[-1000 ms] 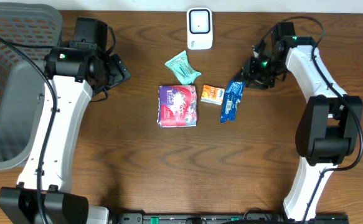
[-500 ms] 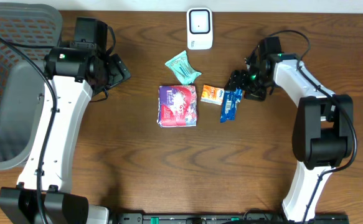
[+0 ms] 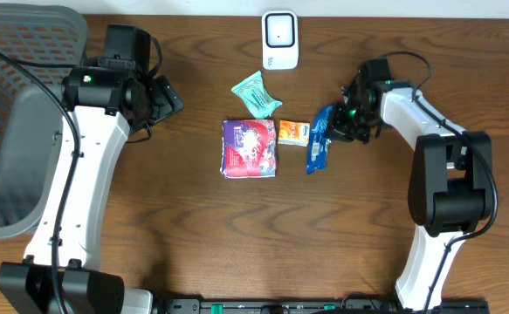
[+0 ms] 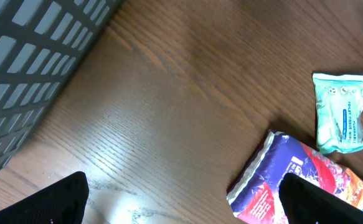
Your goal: Scan the item barcode
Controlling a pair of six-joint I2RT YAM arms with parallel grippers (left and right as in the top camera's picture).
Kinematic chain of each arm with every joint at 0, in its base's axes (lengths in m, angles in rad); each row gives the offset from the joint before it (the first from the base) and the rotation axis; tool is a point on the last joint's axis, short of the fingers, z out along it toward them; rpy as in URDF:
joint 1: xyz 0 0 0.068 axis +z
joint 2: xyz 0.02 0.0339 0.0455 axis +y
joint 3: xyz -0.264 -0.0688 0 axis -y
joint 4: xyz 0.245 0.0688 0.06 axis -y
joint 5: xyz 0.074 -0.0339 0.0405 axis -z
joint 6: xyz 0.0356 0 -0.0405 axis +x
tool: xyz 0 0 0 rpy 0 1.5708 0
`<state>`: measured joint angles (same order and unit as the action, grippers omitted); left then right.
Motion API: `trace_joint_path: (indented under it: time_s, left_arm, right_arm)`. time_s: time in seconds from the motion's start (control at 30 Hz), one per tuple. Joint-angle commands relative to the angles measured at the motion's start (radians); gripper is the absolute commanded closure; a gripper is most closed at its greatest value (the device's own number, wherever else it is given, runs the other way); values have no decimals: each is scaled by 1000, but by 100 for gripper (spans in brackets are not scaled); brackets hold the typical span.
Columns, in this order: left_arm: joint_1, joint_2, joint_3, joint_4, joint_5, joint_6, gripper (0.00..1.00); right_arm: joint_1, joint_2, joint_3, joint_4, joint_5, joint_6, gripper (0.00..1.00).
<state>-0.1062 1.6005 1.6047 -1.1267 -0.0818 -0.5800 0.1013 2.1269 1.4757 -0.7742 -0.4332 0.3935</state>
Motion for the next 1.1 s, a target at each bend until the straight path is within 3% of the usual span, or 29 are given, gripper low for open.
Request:
trace_joint_path:
  time_s: [0.0,0.17,0.37,0.53,0.57,0.63,0.67,0.7,0.87,1.07]
  left_arm:
    - [3,0,3,-6,-13,-8,2]
    - [3,0,3,-6,-13,-8,2]
    - [3,0,3,-6,-13,-8,2]
    - [3,0,3,-6,-13,-8,2]
    - [3,0,3,-6,-13,-9,2]
    - [3,0,4,-6,-13,-8,2]
    - [3,0,3,-6,-13,-8,2]
    - [3,0,3,-6,-13,-8,2]
    - [3,0,3,-6,-13,-8,2]
    - [3,0,3,-6,-13,-9,2]
  right_arm:
    - [-8,-18,137,-86,109,-51,99]
    - [48,-55,294,-255,383,-88,99]
    - [173,-36,286,-286,708,-75,99]
    - [217,6,269,-291,742,3,99]
    - [213,6,269,-294,729,28,90]
    - [193,-5,277,-307,676,40,57]
    - [178,-9,280,-317,638,40,29]
    - [161,-12,282,-329,587,39,12]
    - [75,-6,253,-403,376,13,5]
    - [65,-6,90,-275,244,-7,3]
